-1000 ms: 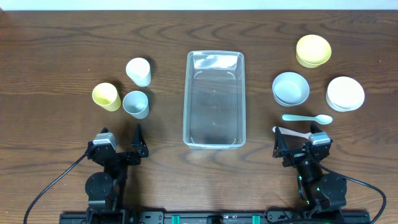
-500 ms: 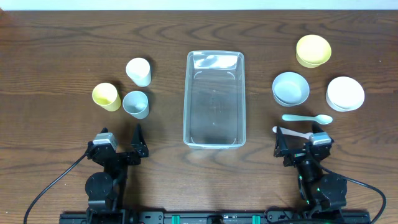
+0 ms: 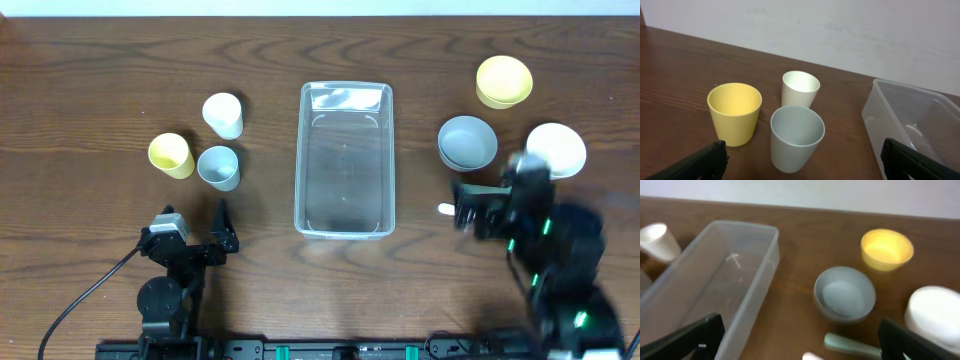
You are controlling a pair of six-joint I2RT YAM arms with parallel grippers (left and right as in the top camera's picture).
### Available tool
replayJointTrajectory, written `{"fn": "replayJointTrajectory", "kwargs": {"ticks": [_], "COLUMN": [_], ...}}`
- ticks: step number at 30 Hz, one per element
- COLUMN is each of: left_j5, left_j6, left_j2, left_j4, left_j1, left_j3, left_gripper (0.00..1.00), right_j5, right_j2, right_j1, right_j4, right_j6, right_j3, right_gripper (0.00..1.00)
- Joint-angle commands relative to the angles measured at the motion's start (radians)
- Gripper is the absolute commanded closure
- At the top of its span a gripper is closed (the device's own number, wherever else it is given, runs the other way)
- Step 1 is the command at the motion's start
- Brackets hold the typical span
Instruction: Pack container
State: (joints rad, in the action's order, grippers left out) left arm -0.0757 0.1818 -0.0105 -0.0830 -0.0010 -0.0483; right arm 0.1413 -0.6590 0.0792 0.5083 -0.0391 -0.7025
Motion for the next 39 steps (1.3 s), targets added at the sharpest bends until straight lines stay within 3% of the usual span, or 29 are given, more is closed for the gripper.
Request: {"fn": "replayJointTrajectory", "kwargs": {"ticks": [1, 7, 13, 19, 21, 32, 39], "left_j5": [-0.007, -0.007, -0.007, -0.007, -0.007, -0.007, -0.007], "left_j6": [-0.016, -0.016, -0.016, -0.016, -0.016, -0.016, -0.016], "left_j2": [0.005, 0.005, 0.005, 0.005, 0.005, 0.005, 0.005], "left_j4": [-0.011, -0.011, -0.011, -0.011, -0.011, -0.011, -0.011], "left_j1": [0.002, 0.002, 0.002, 0.002, 0.002, 0.002, 0.002], "left_j3": [0.030, 0.030, 0.030, 0.030, 0.030, 0.030, 0.030], "left_gripper": [0.02, 0.02, 0.02, 0.02, 0.02, 0.02, 0.02], "right_j5": [0.060, 0.209, 0.169, -0.140, -0.174, -0.298, -0.217], "right_j2": [-0.294, -0.612, -0.725, -0.785, -0.809, -1.065, -1.212], "right_j1": [-0.060, -0.082, -0.084, -0.133, -0.145, -0.155, -0.153], "right_j4": [0.163, 0.395, 0.468, 0.532, 0.509, 0.440, 0.383], "right_j6": [0.021, 0.003, 0.004, -0.517, -0.569, -0.679, -0.620], "right_j3": [-0.309, -0.649, -0.681, -0.677, -0.666, -0.643, -0.643], "right_gripper": [0.01, 0.01, 0.01, 0.01, 0.01, 0.01, 0.13]}}
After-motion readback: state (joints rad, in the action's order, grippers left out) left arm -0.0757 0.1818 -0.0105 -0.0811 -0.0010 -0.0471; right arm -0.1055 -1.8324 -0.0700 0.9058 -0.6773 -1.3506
